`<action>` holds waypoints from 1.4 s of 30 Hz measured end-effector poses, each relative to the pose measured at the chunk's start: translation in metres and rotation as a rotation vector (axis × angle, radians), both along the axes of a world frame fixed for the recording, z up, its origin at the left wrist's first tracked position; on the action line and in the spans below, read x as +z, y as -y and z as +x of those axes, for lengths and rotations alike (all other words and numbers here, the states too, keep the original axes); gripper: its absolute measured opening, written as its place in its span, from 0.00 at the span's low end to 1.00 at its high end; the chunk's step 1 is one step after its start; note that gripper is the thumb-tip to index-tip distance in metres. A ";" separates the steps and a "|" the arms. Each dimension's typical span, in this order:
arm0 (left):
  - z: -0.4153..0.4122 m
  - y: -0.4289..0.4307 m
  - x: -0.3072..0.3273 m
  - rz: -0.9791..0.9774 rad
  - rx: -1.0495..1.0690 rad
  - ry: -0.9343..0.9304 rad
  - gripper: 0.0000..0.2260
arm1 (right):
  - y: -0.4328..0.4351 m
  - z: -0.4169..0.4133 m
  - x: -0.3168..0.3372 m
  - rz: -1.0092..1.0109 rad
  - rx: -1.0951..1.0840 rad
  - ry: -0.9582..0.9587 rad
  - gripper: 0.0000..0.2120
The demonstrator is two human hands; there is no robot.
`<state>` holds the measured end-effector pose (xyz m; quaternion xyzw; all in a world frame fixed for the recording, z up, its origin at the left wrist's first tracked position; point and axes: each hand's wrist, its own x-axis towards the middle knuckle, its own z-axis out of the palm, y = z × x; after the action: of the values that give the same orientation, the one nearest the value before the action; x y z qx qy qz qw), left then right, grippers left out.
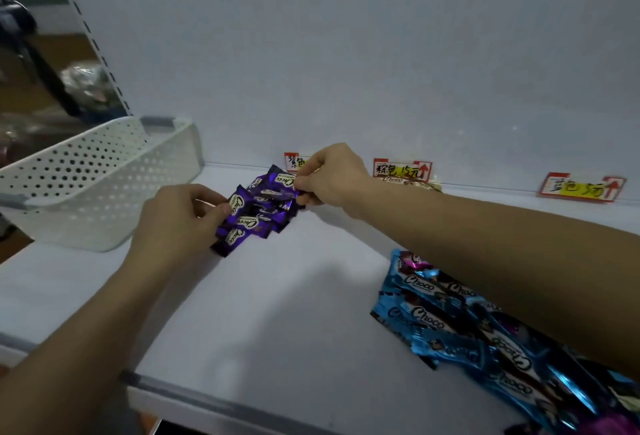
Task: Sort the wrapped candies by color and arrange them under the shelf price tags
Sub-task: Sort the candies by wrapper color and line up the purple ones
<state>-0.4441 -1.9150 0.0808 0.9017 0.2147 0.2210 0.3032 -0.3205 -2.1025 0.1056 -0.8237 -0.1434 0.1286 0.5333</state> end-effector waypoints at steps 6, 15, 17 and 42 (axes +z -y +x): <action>0.001 -0.001 -0.003 0.077 0.008 -0.023 0.07 | -0.024 0.008 -0.007 -0.148 -0.002 0.105 0.06; 0.006 0.024 0.014 0.312 -0.180 0.041 0.05 | 0.042 0.006 -0.001 -0.353 0.156 0.295 0.13; 0.010 0.042 0.019 0.409 -0.298 0.029 0.05 | 0.075 0.000 0.004 -0.583 0.281 0.490 0.18; 0.084 0.274 0.018 0.451 -0.973 -0.136 0.10 | 0.324 -0.031 0.014 -0.755 -0.038 0.568 0.11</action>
<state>-0.3605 -2.1893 0.0984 0.9520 -0.2615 0.0369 0.1548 -0.3511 -2.4262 0.1192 -0.9650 -0.2119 -0.0685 0.1383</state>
